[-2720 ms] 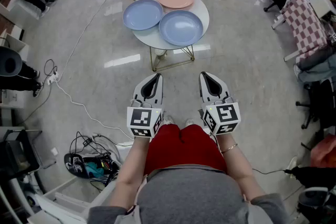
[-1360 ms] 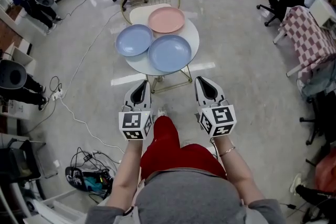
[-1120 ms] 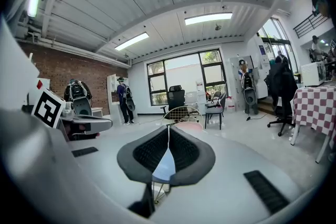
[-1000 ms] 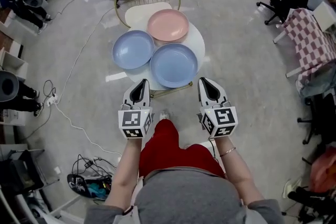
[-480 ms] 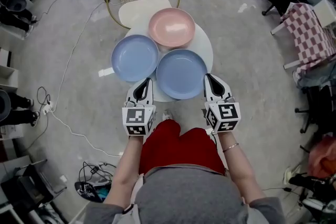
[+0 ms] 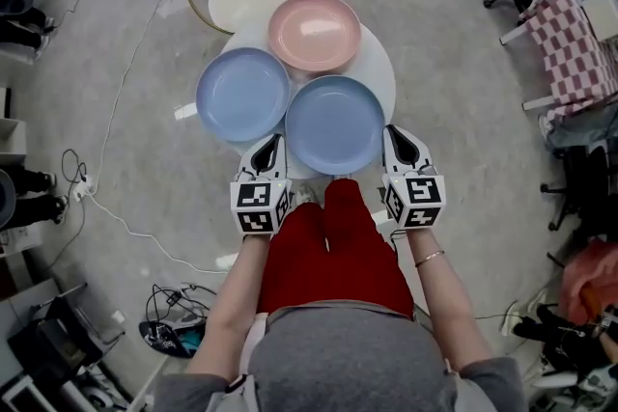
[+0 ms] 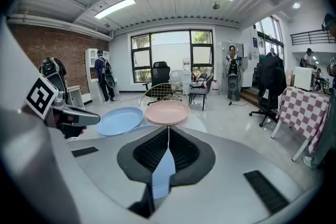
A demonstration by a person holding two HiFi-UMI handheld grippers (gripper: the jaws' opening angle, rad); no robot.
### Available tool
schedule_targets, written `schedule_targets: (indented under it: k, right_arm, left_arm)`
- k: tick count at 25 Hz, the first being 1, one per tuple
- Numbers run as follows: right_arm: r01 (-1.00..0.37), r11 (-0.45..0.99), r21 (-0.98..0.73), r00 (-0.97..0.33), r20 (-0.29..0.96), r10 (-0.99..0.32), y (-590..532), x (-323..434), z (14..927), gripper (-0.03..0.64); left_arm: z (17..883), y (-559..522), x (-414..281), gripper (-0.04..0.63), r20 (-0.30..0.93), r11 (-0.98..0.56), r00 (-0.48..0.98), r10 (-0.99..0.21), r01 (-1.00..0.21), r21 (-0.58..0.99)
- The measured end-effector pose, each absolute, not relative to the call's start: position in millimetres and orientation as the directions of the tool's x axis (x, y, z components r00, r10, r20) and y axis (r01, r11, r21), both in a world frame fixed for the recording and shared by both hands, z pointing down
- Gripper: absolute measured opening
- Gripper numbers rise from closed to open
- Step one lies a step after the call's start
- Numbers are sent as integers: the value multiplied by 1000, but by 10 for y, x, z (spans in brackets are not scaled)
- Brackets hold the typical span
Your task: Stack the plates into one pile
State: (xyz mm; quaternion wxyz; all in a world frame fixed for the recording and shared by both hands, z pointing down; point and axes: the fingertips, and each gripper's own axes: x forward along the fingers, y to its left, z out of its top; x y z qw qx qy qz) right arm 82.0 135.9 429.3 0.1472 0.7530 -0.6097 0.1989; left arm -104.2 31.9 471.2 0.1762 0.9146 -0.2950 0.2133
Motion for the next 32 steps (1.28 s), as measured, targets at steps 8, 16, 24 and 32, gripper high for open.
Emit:
schedule_targets:
  k: [8,16,24,32]
  right_arm:
    - [-987,-161,-11,131,532,-836,1181,976,4550,29]
    - [-991,-128,36,122,637,-761,1044,1233,4915,31]
    - [-998,-60,1,43,695,-718,881,1270,5152,32]
    - [-999,-30,-33,-3,718,-696,776,1343,5260,36]
  left_arm:
    - [5029,349,-963,14,583,-740,686,-436,-642,202]
    - [5239,337,-887,15,641,-695,632,-436,-689,206]
    - [5387,257,-877,20,677,-630,587,-444,-742,230]
    - [5528,242,-899,75,713,-568,538,-450,-789,236]
